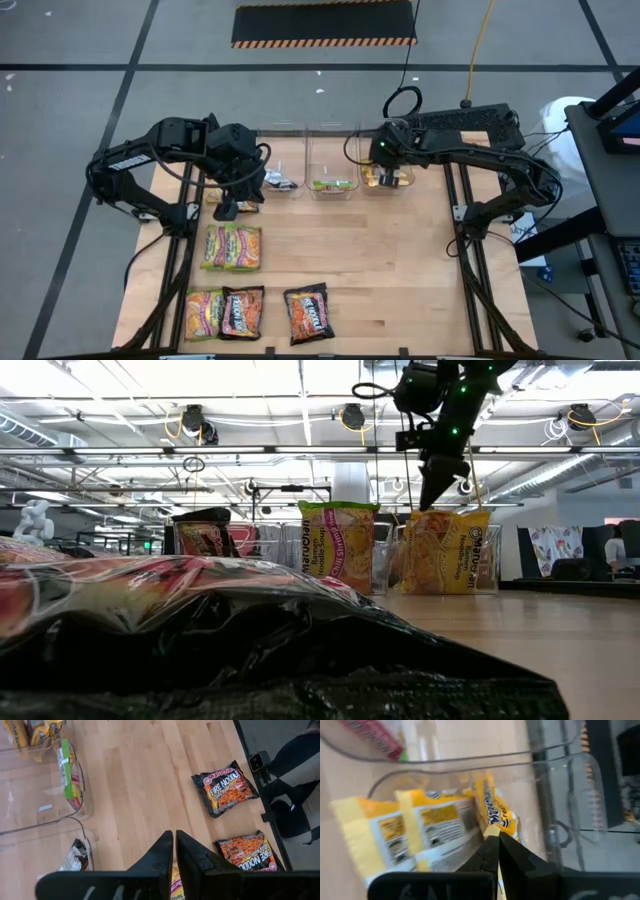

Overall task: Sort Maruchan noodles
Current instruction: Put the yellow noodle pack into the right transparent bin

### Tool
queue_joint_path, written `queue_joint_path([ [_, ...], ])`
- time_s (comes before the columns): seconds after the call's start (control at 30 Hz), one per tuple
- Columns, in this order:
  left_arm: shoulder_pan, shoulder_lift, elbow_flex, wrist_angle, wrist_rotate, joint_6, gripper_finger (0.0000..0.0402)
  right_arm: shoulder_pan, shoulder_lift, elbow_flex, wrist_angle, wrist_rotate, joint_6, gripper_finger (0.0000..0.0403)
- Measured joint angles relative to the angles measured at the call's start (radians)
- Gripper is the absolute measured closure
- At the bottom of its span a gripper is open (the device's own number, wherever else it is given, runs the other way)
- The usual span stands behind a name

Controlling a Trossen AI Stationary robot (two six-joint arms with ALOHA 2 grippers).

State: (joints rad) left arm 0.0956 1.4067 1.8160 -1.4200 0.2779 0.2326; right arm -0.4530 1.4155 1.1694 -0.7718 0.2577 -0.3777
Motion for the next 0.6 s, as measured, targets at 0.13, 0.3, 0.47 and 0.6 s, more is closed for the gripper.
queue_joint_path([
  [0.13, 0.0, 0.0, 0.0, 0.0, 0.0, -0.005, 0.0376, 0.0, 0.0, 0.0, -0.031, 0.0, 0.013, 0.0403],
  [0.3, 0.0, 0.0, 0.0, 0.0, 0.0, -0.002, 0.0376, 0.0, 0.0, 0.0, -0.036, -0.002, 0.021, 0.0403],
  [0.47, 0.0, 0.0, 0.0, 0.0, 0.0, -0.003, 0.0376, -0.001, 0.0, 0.0, -0.034, -0.032, 0.025, 0.0403],
  [0.6, 0.0, 0.0, 0.0, 0.001, 0.0, -0.004, 0.0376, -0.001, 0.0, -0.003, -0.032, -0.077, 0.025, 0.0403],
])
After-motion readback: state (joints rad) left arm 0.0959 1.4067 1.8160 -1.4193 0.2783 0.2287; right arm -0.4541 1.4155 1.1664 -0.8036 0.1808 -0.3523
